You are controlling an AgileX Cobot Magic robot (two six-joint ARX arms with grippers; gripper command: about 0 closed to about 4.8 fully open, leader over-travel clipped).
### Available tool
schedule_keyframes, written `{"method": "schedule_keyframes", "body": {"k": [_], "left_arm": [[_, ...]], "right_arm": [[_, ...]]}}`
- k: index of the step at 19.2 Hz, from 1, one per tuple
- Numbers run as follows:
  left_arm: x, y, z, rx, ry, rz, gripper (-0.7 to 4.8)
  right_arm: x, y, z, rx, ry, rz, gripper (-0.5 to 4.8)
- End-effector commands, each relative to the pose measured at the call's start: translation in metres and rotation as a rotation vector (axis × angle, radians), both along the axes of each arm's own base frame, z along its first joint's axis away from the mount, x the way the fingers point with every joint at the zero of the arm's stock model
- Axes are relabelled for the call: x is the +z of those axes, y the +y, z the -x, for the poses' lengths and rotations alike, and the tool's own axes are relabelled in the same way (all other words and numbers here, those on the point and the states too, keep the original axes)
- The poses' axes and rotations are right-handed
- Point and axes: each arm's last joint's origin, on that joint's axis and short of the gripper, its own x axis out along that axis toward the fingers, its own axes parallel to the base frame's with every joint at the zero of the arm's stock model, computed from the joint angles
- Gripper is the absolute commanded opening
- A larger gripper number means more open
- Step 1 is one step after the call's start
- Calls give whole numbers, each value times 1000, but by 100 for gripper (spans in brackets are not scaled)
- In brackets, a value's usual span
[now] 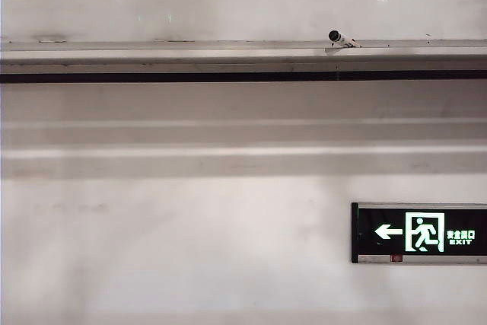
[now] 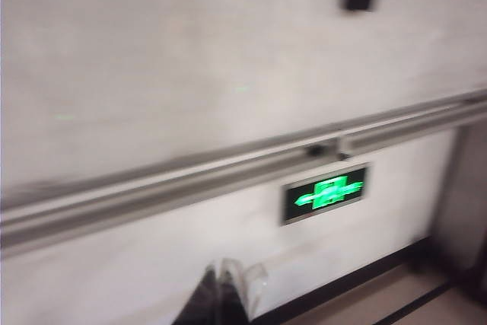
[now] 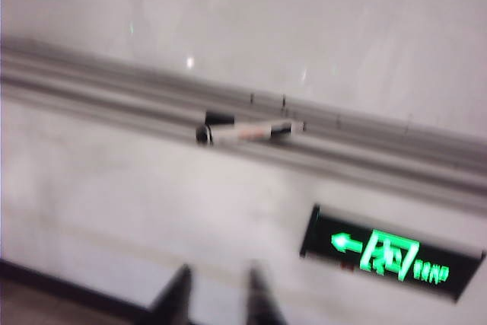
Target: Wipe the whiteboard clean using the black magnetic whiteboard eraser attached to the whiteboard.
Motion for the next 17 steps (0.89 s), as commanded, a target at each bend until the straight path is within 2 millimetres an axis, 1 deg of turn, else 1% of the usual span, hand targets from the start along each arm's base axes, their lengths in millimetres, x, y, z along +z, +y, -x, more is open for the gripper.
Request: {"method": "schedule_keyframes", "body": {"k": [1, 3, 5, 7, 9, 11, 12, 17], "left_arm": [[-49, -18, -31, -34, -86, 80, -6], [-96, -33, -58, -40, -56, 132, -6], [-132, -44, -76, -47, -13, 118, -6], [-160, -50, -88, -38, 33, 87, -6], [-179, -53, -94, -43, 62, 69, -6], [-190, -56, -96, -92, 78, 73, -6], [-192, -57, -97, -94, 75, 75, -6], [-188, -55, -95, -86, 21, 78, -6]], "right_arm": [[-4, 0, 0, 11, 40, 14, 76], [-8, 2, 1, 56, 84, 32, 76], [-12, 1, 1, 56, 121, 47, 76], [-14, 1, 2, 56, 143, 56, 76], [-16, 1, 2, 57, 157, 61, 76], [-16, 1, 2, 56, 157, 61, 76], [-16, 1, 2, 56, 156, 61, 76], [-16, 1, 2, 57, 156, 61, 76]]}}
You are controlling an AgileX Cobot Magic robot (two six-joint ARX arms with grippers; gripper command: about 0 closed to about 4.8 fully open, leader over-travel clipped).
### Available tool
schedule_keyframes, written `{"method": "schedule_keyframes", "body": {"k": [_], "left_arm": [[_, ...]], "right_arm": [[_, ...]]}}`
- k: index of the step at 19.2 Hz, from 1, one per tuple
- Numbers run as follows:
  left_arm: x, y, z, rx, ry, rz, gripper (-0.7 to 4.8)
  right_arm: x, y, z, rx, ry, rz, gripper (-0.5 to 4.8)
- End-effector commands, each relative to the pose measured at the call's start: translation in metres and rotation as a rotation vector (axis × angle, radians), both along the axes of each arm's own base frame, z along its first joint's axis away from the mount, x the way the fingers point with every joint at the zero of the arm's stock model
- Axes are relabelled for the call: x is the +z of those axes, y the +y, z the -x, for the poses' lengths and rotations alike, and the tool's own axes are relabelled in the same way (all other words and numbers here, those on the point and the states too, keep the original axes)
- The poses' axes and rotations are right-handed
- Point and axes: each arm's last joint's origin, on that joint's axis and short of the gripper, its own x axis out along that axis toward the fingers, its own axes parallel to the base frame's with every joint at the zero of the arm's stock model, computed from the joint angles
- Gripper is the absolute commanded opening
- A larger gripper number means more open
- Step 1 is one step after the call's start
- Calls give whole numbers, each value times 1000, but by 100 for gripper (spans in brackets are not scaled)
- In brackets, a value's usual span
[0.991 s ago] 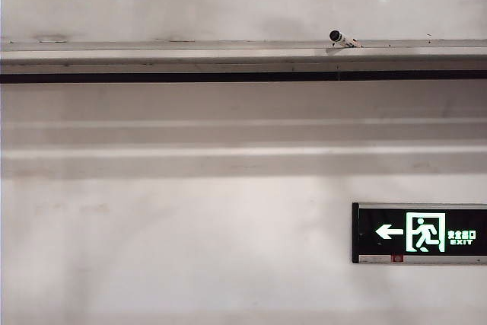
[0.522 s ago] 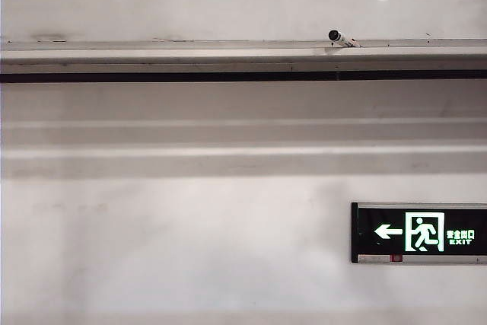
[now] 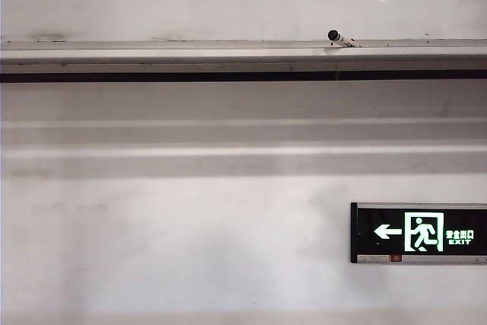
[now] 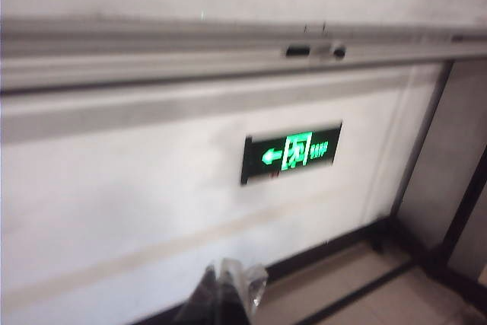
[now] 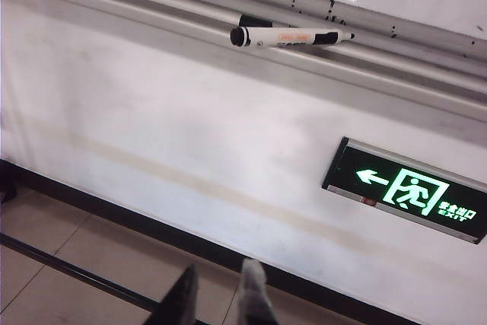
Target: Wipe the whiteboard clean using the black magnetic whiteboard eraser attached to the whiteboard.
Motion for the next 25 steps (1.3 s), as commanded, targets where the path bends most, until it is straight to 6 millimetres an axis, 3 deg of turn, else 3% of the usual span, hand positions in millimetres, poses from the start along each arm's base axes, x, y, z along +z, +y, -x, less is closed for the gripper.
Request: {"method": "schedule_keyframes", "body": {"k": [1, 4, 17, 20, 25], "left_arm": [[6, 3, 4, 18, -78, -22, -6], [0, 13, 6, 104, -135, -66, -6], [-83, 36, -3, 285, -50, -31, -6], [-96, 41, -6, 332, -17, -40, -6], [-99, 45, -7, 466, -3, -81, -6]], "right_arm": [[2, 0, 0, 4, -16, -8, 76], [2, 0, 0, 4, -15, -8, 76], [2, 0, 0, 4, -16, -8, 76], [2, 0, 0, 4, -15, -8, 76], [2, 0, 0, 4, -16, -8, 76]]}}
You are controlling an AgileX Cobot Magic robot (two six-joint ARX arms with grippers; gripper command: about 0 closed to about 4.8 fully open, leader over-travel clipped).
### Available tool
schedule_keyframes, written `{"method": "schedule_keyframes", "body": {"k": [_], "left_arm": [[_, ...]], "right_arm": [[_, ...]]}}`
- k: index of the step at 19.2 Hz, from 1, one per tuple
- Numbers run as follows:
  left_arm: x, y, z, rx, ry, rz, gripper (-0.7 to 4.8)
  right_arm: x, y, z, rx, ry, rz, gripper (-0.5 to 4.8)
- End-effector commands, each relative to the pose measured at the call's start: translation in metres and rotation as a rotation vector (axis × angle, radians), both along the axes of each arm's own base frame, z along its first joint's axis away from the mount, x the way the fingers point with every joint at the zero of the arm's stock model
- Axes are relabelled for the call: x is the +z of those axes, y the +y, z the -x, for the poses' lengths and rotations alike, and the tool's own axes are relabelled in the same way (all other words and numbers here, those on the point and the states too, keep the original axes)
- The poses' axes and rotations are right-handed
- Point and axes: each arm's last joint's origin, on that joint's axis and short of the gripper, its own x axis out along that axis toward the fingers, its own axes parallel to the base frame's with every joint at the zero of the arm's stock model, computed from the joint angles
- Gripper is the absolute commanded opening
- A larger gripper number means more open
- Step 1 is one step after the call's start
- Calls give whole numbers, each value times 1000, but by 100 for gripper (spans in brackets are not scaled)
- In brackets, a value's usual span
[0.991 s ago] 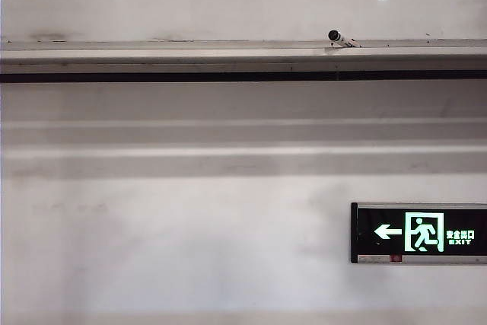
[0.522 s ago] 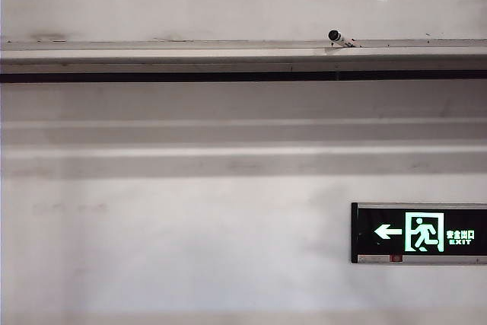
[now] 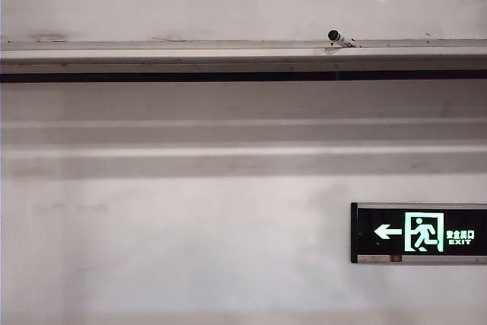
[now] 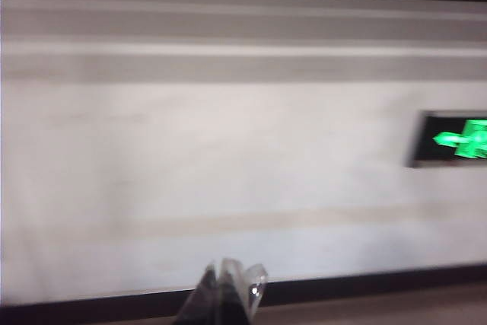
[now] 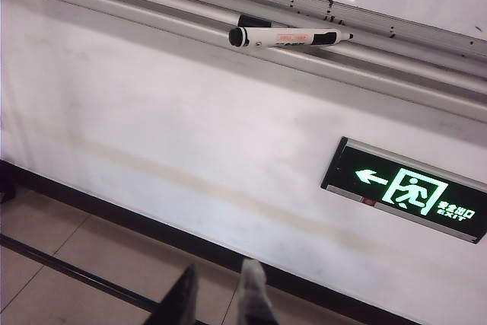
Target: Wipe the whiteboard clean using the black magnetic whiteboard eraser attached to the whiteboard.
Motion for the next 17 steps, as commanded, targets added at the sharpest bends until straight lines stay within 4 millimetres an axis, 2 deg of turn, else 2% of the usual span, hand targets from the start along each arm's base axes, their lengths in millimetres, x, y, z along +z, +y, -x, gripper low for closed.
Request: {"method": "schedule_keyframes", "body": {"k": [1, 17], "left_arm": [[1, 1, 0, 55, -15, -55, -6], [1, 2, 0, 68, -15, -68, 2]], "right_arm": [[2, 0, 0, 4, -14, -7, 76], [2, 0, 0, 4, -15, -8, 76]]}}
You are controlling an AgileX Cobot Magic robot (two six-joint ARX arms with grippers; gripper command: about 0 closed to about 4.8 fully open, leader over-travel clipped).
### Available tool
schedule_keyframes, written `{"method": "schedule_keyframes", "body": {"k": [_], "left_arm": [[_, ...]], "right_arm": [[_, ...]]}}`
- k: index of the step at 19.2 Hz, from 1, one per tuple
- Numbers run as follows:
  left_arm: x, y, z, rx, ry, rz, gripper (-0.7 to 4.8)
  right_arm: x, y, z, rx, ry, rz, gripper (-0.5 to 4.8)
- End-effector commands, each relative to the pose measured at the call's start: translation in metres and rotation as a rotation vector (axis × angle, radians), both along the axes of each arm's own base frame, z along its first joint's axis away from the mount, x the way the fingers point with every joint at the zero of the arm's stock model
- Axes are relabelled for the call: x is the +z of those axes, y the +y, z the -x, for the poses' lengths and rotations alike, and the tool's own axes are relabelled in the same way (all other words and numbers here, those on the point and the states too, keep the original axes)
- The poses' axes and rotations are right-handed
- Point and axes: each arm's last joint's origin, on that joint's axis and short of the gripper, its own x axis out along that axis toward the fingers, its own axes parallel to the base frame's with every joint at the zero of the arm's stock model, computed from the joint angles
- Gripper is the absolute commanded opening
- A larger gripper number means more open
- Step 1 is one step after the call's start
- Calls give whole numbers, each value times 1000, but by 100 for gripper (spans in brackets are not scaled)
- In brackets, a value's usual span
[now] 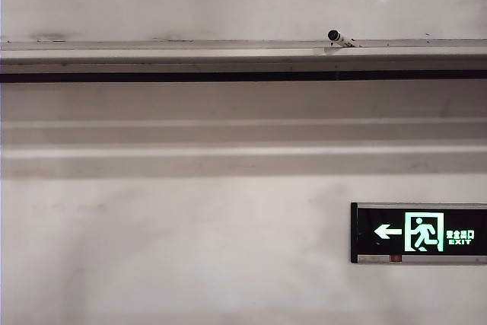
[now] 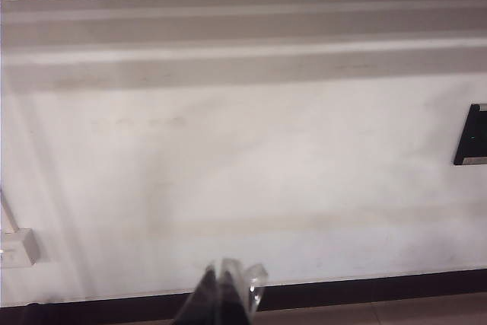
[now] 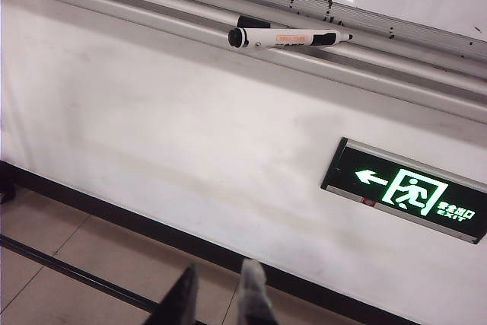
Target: Wipe the whiteboard clean using the black magnetic whiteboard eraser attached to the whiteboard.
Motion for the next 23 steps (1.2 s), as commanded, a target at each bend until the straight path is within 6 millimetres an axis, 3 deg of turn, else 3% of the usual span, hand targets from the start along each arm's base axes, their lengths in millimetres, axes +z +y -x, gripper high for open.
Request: {"method": "schedule_keyframes", "body": {"k": [1, 5, 12, 15, 23], "left_arm": [[1, 0, 0, -3, -7, -3, 2], [1, 0, 0, -3, -7, -3, 2], [1, 0, 0, -3, -7, -3, 2], [1, 0, 0, -3, -7, -3, 2], [1, 0, 0, -4, -7, -3, 2]], "right_arm": [[2, 0, 0, 3, -17, -9, 76], [-19, -9, -1, -80, -51, -19, 76], [-101, -33, 24, -252, -144, -99, 76], [-113, -42, 34, -316, -234, -122, 76], [-136, -43, 28, -332, -258, -132, 76]]}}
